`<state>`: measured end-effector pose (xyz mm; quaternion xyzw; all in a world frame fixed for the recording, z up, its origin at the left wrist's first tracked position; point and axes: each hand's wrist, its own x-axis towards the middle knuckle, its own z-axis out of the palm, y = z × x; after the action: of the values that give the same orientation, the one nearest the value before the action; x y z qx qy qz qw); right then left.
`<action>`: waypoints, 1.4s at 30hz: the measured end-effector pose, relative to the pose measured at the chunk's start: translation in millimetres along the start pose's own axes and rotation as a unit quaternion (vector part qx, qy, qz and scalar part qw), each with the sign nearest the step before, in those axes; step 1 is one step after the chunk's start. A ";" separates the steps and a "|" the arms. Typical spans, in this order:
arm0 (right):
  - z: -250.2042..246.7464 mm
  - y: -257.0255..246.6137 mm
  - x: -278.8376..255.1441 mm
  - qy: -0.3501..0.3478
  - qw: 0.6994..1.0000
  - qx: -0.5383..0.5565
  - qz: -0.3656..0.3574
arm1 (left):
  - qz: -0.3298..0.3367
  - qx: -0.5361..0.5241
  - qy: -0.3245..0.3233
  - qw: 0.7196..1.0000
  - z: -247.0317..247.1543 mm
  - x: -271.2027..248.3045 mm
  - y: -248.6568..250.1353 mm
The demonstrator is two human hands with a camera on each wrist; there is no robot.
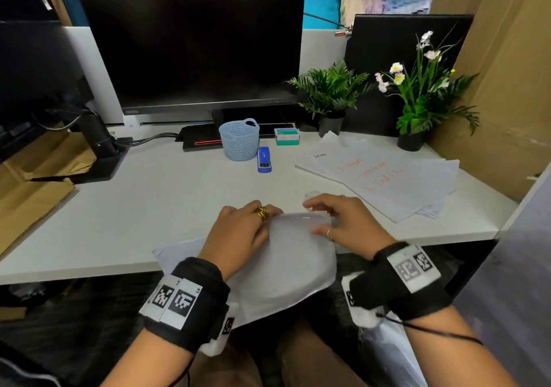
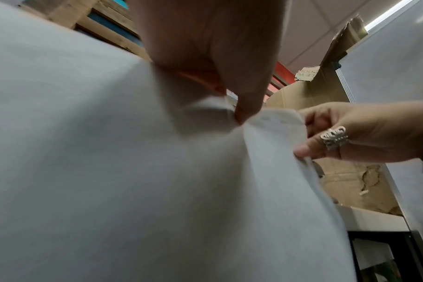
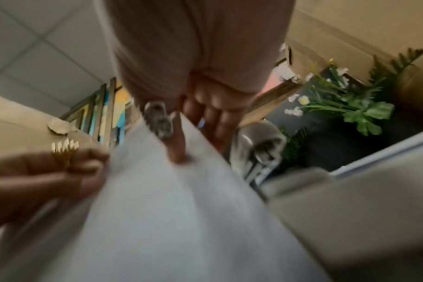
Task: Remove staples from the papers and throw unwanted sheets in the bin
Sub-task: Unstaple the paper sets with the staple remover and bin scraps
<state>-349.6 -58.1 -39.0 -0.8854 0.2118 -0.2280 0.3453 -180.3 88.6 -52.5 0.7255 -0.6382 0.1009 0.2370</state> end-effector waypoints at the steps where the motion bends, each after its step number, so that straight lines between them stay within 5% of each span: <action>1: 4.6 7.6 -5.2 0.053 0.998 0.025 -0.016 | 0.013 -0.003 0.034 0.999 0.8 1.3 1.0; 4: 18.2 20.0 -17.8 0.193 0.976 0.077 -0.067 | 0.047 -0.029 0.091 0.994 6.3 2.8 7.7; 11: 21.5 16.4 -34.4 0.240 0.938 0.152 -0.200 | 0.107 -0.167 0.240 0.950 16.4 -4.4 18.9; 23: 7.4 19.6 -42.5 0.269 0.924 0.143 -0.232 | 0.043 -0.260 0.242 0.934 19.4 -3.4 39.2; 29: 0.0 18.8 -49.2 0.263 0.932 0.133 -0.213 | 0.018 -0.293 0.222 0.930 25.2 -2.2 44.5; 33: -12.5 20.9 -61.3 0.203 0.960 0.148 -0.125 | 0.025 -0.308 0.205 0.929 36.3 -2.2 51.0; 38: -39.6 66.5 -81.5 0.026 0.997 -0.064 -0.031 | 0.099 -0.313 0.145 0.934 70.8 4.5 75.4; 42: -68.1 91.4 -116.1 0.081 0.977 -0.184 0.062 | 0.104 -0.173 0.045 0.978 94.1 31.7 94.7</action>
<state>-500.5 -92.8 -88.8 -0.8973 0.3325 -0.2343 0.1712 -282.1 9.4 -99.5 0.5981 -0.7063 0.0459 0.3759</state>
